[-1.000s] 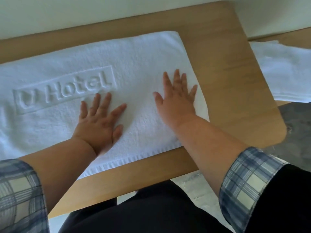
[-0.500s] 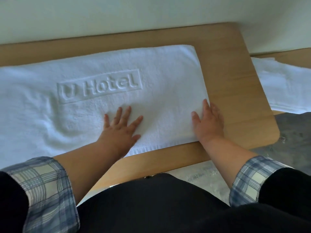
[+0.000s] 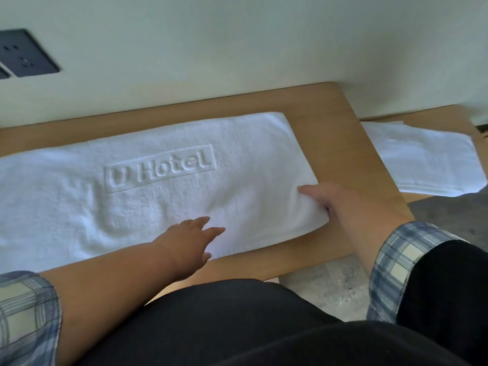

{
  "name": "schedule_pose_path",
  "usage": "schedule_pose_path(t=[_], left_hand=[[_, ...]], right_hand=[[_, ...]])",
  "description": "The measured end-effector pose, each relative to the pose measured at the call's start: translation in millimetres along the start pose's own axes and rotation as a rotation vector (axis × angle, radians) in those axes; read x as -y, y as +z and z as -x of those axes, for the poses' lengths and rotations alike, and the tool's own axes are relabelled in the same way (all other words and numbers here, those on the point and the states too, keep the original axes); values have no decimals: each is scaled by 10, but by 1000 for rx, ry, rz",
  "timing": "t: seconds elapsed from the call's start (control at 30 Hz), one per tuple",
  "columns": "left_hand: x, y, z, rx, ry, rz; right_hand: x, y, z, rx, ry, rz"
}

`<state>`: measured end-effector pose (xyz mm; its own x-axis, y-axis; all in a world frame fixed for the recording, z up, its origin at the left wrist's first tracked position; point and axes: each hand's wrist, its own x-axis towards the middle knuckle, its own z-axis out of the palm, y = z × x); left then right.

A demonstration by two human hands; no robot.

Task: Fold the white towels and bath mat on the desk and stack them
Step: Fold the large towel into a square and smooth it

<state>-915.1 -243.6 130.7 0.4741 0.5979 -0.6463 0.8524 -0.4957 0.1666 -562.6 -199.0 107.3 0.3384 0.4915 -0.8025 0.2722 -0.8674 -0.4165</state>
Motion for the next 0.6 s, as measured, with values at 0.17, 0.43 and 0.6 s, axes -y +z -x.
schedule_pose_path(t=[0.17,0.43,0.6], left_hand=[[-715,-504,-365,-111,-82,348],[-1814,-901,-831,-252,-231,571],[-1655,-1135,-891,-285,-369,266]], right_hand=[[114,-65,49,322,-8,-268],[393,-36,50,643,93,-342],[525,-196,-92,660,47,-146]])
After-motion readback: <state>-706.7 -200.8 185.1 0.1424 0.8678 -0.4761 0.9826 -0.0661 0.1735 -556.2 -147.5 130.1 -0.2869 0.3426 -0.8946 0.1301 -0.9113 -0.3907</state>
